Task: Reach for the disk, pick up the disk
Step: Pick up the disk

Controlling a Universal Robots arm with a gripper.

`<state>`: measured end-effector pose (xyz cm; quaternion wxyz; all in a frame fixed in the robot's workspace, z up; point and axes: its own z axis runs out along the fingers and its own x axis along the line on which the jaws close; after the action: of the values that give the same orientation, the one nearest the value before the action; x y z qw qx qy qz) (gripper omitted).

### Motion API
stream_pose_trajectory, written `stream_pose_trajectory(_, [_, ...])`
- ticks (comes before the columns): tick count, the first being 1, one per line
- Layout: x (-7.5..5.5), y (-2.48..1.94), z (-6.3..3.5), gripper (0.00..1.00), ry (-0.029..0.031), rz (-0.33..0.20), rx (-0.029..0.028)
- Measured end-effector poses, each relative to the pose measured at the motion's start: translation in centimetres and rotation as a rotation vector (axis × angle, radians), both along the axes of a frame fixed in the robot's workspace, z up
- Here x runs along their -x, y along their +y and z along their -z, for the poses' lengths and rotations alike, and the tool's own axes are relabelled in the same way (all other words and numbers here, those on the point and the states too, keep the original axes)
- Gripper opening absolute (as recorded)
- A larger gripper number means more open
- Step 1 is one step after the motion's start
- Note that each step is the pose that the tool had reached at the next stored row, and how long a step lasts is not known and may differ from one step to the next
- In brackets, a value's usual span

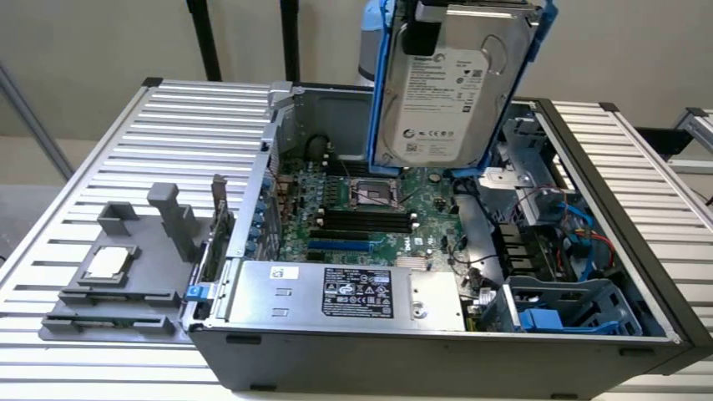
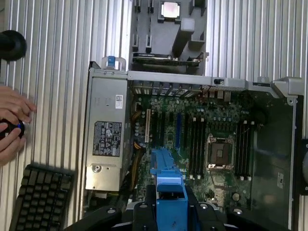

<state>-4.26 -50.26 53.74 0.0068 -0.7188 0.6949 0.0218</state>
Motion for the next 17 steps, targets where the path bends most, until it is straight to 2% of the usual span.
stream_pose_trajectory(9, [-3.6,-1.31,0.02,0.33,0.0002,0.0,0.0])
stream_pose_trajectory(17, [-6.4,-2.67,0.06,0.33,0.0009,0.0,0.0])
